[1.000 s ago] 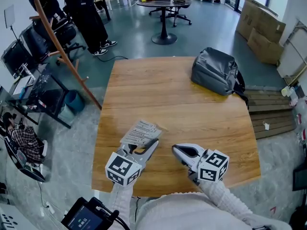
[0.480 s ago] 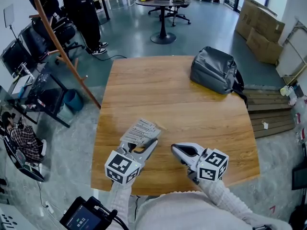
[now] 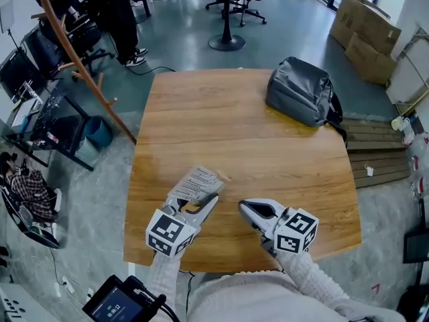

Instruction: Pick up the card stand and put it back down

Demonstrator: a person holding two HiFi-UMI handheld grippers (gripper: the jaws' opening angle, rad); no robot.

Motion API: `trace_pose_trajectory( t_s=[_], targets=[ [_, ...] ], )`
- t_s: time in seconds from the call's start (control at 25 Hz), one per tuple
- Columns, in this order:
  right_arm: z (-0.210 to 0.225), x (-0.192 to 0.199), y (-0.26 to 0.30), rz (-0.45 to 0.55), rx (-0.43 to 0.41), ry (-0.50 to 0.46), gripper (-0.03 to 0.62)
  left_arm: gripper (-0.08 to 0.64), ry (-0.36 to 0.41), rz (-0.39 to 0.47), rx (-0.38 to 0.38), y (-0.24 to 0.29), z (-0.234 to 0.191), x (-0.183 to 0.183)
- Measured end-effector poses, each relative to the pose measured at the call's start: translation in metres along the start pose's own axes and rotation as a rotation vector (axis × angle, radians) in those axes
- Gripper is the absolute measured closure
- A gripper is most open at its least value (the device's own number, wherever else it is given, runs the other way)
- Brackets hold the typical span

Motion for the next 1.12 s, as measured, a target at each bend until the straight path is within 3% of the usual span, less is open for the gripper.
trace_pose_trajectory(
  t_s=[0.32,0.72,1.12],
  targets=[
    [0.021,0.012,0.006,-0.017,0.031,0.074,0.597,0.376,-0.072,-0.075,0.056,0.033,-0.006,0.040],
    [0.057,0.048,0.005,-0.066,0.070,0.172,0.597,0.376,0.016,-0.153,0.077,0.081,-0.005,0.086],
    [0.066,0.080,0.001,-0.115,0.082,0.244,0.597,0.377,-0.002,-0.255,0.101,0.102,0.005,0.129]
  ],
)
Point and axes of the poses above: the fingertips, and each gripper's own axes: y forward along the fingers, z to its right, x out of its underside, the point moved 9 cm from there along -y, backward along the fingers, and after that the axes turned 1 degree about -z, right-handed, at the moved point
